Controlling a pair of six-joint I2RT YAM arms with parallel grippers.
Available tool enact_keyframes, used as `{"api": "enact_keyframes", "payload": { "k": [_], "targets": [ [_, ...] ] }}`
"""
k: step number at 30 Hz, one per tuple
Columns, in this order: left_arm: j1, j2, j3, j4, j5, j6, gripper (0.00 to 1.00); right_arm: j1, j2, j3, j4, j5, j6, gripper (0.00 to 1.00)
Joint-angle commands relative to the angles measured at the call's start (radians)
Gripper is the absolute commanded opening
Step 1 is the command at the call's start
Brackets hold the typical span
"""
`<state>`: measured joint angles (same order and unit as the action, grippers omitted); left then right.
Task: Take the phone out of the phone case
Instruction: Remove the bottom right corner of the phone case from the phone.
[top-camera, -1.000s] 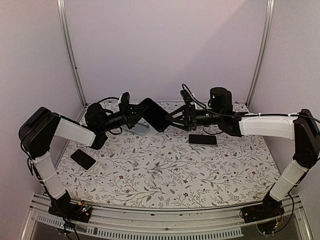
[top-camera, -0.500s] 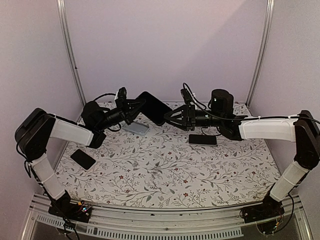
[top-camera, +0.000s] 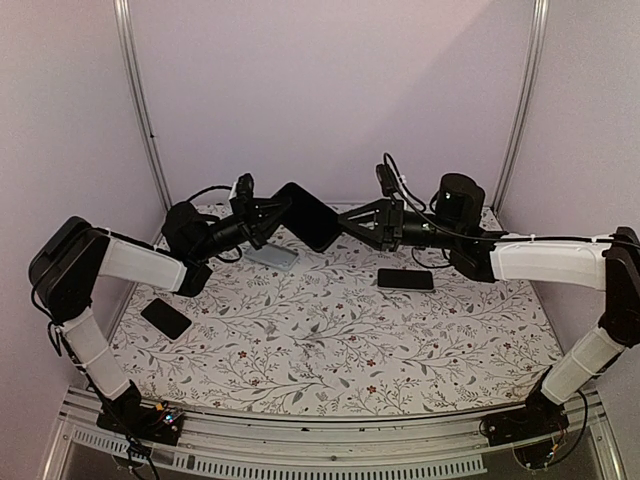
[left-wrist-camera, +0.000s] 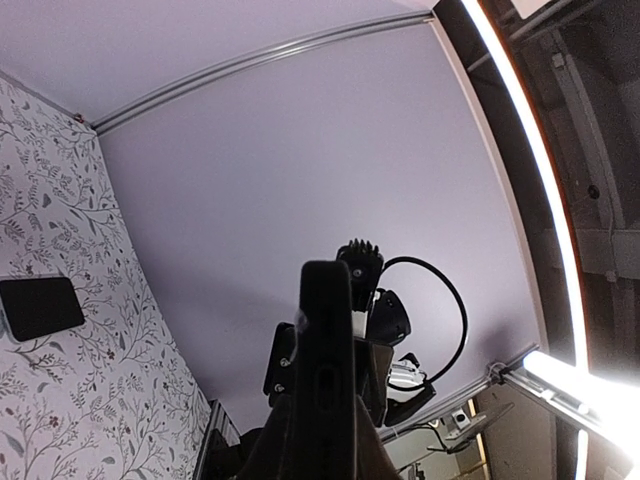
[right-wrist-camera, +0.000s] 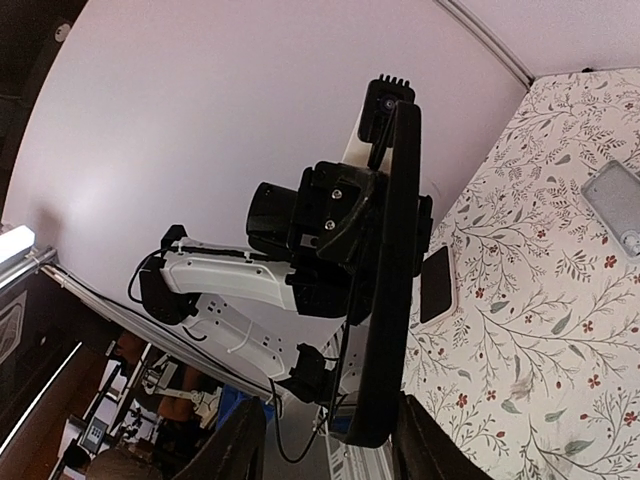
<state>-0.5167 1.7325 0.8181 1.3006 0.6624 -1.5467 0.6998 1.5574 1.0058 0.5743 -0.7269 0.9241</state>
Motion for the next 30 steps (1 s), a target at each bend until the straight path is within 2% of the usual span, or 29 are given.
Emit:
{"api": "enact_keyframes", "payload": {
  "k": [1, 7, 19, 23, 30],
  "targets": [
    [-0.011, -0.035, 0.026, 0.066, 0.009, -0.002, 0.0, -0.002, -0.022, -0.009, 0.06, -0.003, 0.012, 0.4],
    [-0.015, -0.034, 0.047, 0.073, 0.019, -0.013, 0.0, -0.006, -0.002, -0.002, 0.071, -0.017, 0.019, 0.32],
    [-0.037, -0.021, 0.057, 0.159, 0.017, -0.082, 0.0, -0.005, 0.027, 0.024, 0.125, -0.041, 0.019, 0.0],
    [-0.06, 0.009, 0.067, 0.256, 0.005, -0.157, 0.0, -0.005, 0.039, 0.015, 0.251, -0.1, 0.021, 0.0],
    [-0.117, 0.052, 0.116, 0.305, 0.006, -0.209, 0.0, -0.004, 0.077, 0.051, 0.454, -0.181, 0.066, 0.0]
  ]
}}
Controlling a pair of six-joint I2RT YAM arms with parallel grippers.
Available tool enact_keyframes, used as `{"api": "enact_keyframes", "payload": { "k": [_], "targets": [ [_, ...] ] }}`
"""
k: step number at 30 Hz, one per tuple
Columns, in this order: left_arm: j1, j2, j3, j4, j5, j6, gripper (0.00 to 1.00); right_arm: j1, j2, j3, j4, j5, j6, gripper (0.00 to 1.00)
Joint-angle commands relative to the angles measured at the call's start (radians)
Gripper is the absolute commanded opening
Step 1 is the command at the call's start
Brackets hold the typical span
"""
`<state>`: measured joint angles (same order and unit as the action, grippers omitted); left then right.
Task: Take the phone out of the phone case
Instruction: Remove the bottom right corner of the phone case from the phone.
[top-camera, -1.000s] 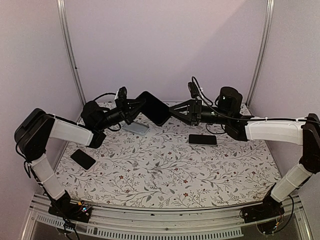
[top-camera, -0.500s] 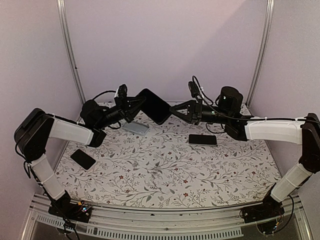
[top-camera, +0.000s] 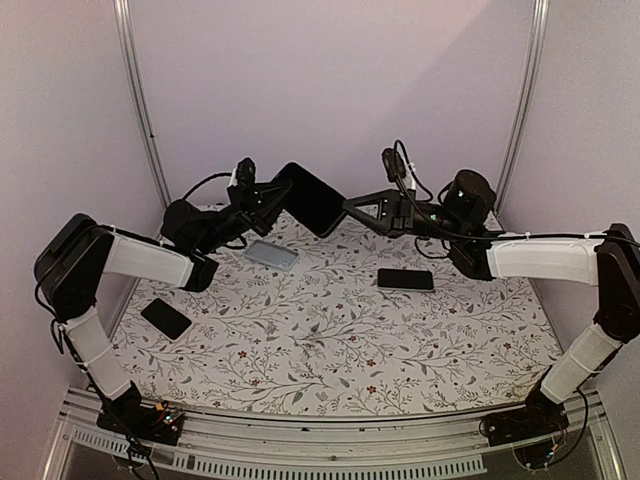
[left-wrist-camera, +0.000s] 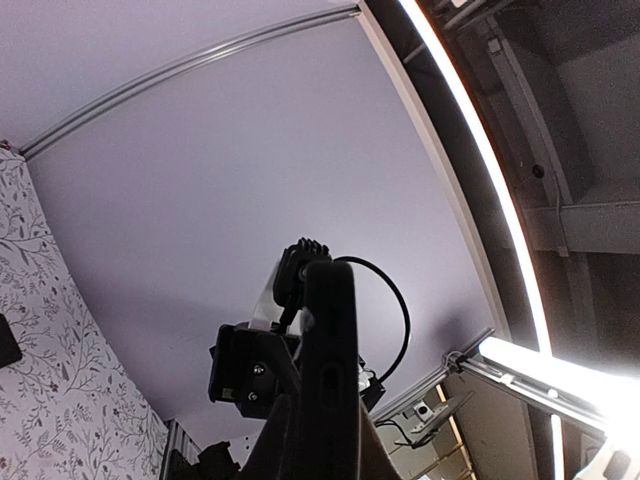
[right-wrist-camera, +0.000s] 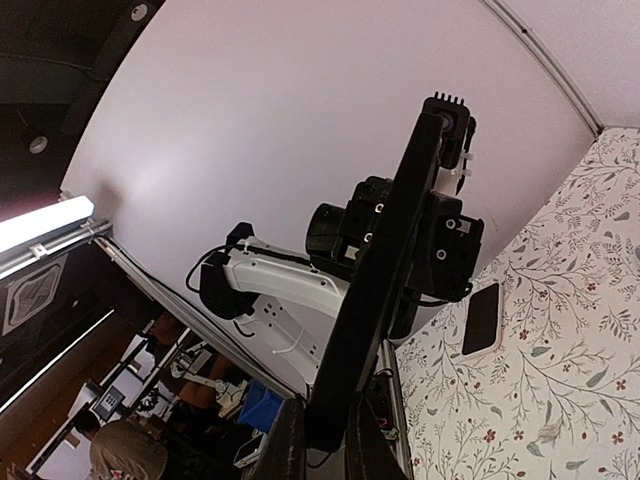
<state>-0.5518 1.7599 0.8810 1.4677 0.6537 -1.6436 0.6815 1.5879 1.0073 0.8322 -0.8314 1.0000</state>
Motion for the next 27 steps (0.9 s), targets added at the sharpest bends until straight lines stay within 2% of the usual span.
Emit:
{"api": "enact_keyframes", "payload": {
  "k": [1, 8, 19, 22, 27],
  "targets": [
    [-0.085, 0.031, 0.059, 0.15, 0.013, -0.125, 0.0, 0.013, 0.053, 0.056, 0.217, -0.082, -0.003, 0.0],
    [-0.113, 0.058, 0.114, 0.196, 0.027, -0.174, 0.0, 0.026, 0.12, 0.089, 0.337, -0.1, 0.069, 0.0],
    [-0.127, 0.077, 0.184, 0.24, 0.049, -0.214, 0.0, 0.039, 0.164, 0.087, 0.326, -0.066, 0.075, 0.0],
    [-0.135, 0.086, 0.2, 0.237, 0.052, -0.231, 0.0, 0.04, 0.159, 0.085, 0.24, -0.036, 0.03, 0.0],
    [-0.143, 0.115, 0.219, 0.288, 0.034, -0.305, 0.0, 0.043, 0.102, 0.08, -0.055, 0.105, -0.177, 0.0]
  ]
}}
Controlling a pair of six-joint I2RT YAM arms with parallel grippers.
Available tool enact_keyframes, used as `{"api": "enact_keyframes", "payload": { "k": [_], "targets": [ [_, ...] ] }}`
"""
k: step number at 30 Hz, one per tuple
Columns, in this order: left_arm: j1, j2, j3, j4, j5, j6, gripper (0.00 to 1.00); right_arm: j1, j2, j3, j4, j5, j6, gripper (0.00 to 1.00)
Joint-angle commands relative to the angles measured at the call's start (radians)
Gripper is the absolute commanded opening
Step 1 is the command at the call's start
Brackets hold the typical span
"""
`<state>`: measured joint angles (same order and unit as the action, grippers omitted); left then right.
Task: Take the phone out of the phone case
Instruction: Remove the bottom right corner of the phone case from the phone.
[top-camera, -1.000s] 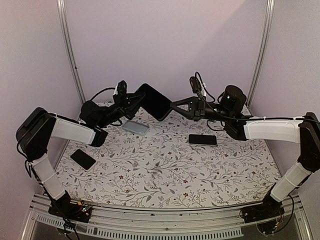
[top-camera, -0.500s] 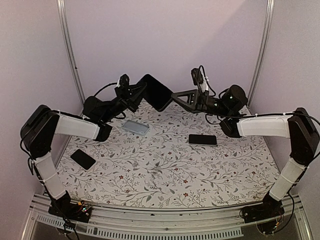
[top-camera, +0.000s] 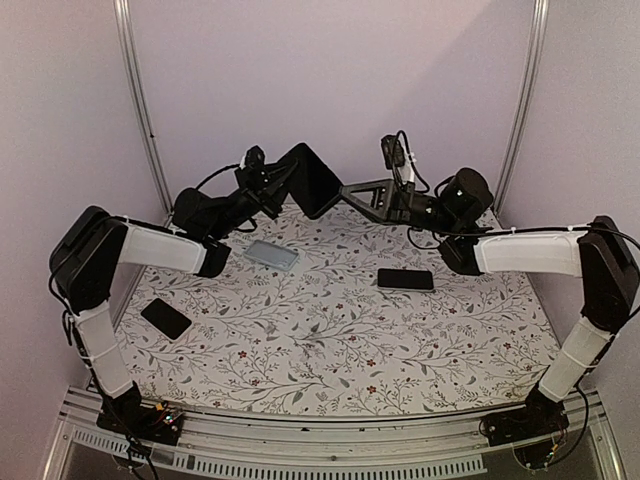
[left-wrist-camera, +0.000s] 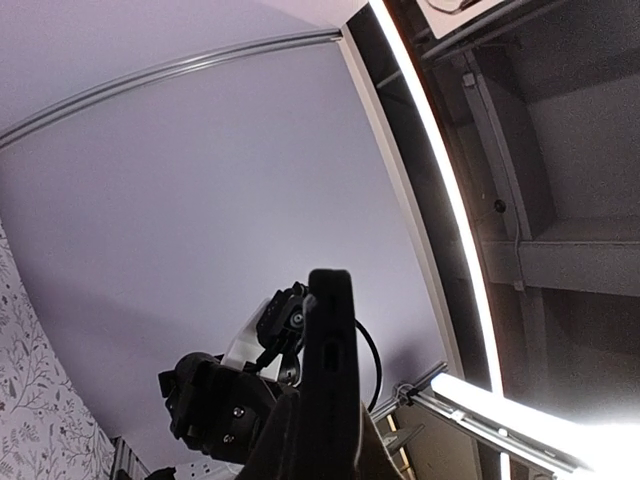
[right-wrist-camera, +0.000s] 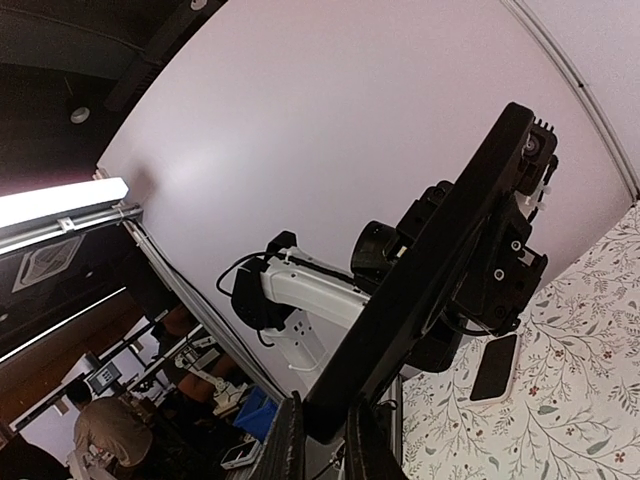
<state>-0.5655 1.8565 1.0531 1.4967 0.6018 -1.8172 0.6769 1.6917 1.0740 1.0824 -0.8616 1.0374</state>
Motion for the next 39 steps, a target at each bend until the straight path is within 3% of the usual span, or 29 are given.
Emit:
{"api": "enact_keyframes", "payload": {
  "k": [1, 13, 17, 30, 39],
  "targets": [
    [-0.129, 0.017, 0.05, 0.26, 0.084, -0.137, 0.0, 0.049, -0.012, 0.01, -0.333, 0.154, -0.251, 0.0],
    [-0.131, 0.027, 0.059, 0.31, 0.036, -0.212, 0.0, 0.049, -0.034, -0.034, -0.501, 0.322, -0.436, 0.0],
    [-0.13, 0.029, 0.058, 0.321, 0.024, -0.223, 0.0, 0.044, -0.048, -0.058, -0.533, 0.367, -0.48, 0.09],
    [-0.116, 0.008, 0.043, 0.323, 0.006, -0.192, 0.0, -0.022, -0.048, -0.181, -0.398, 0.298, -0.312, 0.31],
    [-0.096, -0.022, 0.034, 0.332, -0.004, -0.163, 0.0, -0.043, -0.058, -0.235, -0.38, 0.313, -0.257, 0.35]
  ]
}}
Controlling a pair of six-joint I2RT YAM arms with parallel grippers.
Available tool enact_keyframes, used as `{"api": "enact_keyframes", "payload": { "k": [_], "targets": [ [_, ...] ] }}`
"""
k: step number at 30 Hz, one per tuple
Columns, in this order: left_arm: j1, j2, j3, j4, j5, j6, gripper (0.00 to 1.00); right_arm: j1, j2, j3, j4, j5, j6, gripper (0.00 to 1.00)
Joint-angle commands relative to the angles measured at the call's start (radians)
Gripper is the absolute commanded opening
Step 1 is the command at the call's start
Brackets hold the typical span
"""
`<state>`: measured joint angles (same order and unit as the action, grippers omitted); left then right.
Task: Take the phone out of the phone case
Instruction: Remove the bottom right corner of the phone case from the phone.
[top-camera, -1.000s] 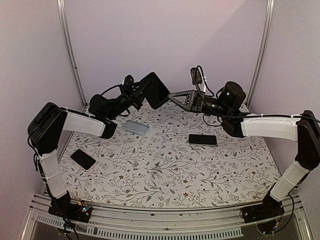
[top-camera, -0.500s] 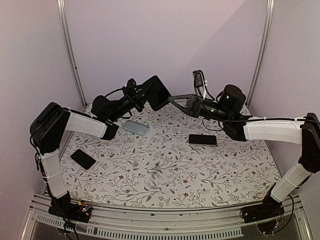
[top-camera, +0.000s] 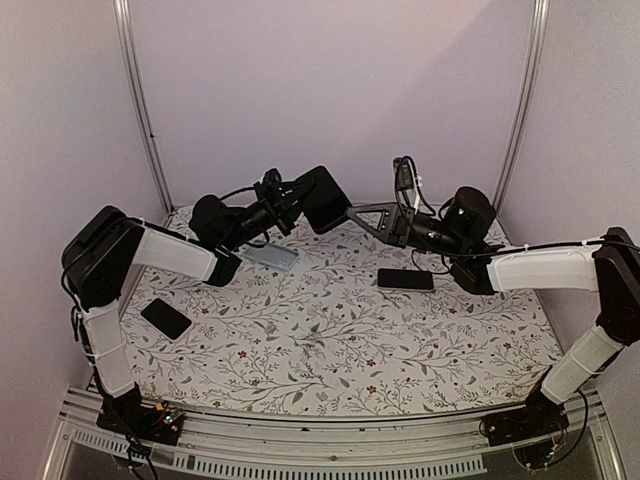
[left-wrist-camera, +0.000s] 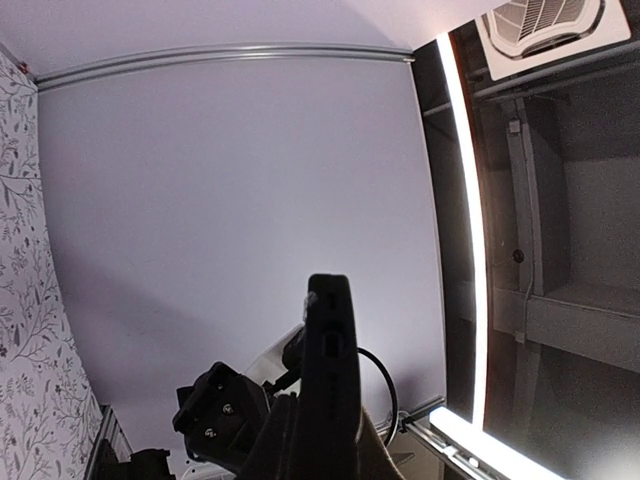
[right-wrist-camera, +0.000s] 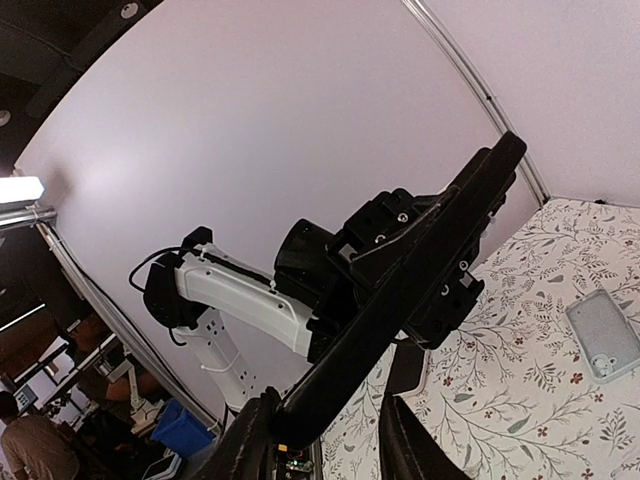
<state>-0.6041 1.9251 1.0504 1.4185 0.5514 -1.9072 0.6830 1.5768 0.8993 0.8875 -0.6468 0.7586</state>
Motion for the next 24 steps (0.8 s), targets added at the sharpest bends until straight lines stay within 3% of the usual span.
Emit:
{"api": "enact_keyframes", "payload": {
  "k": [1, 20, 24],
  "targets": [
    [-0.056, -0.095, 0.036, 0.41, 0.046, -0.066, 0.0, -0.049, 0.057, -0.064, -0.188, 0.102, 0.024, 0.35],
    [-0.046, -0.105, -0.032, 0.348, 0.038, -0.019, 0.0, -0.049, 0.012, -0.045, -0.226, 0.036, -0.041, 0.49],
    [-0.041, -0.102, -0.046, 0.367, 0.027, -0.026, 0.0, -0.047, -0.019, -0.03, -0.316, 0.064, -0.09, 0.5]
  ]
}}
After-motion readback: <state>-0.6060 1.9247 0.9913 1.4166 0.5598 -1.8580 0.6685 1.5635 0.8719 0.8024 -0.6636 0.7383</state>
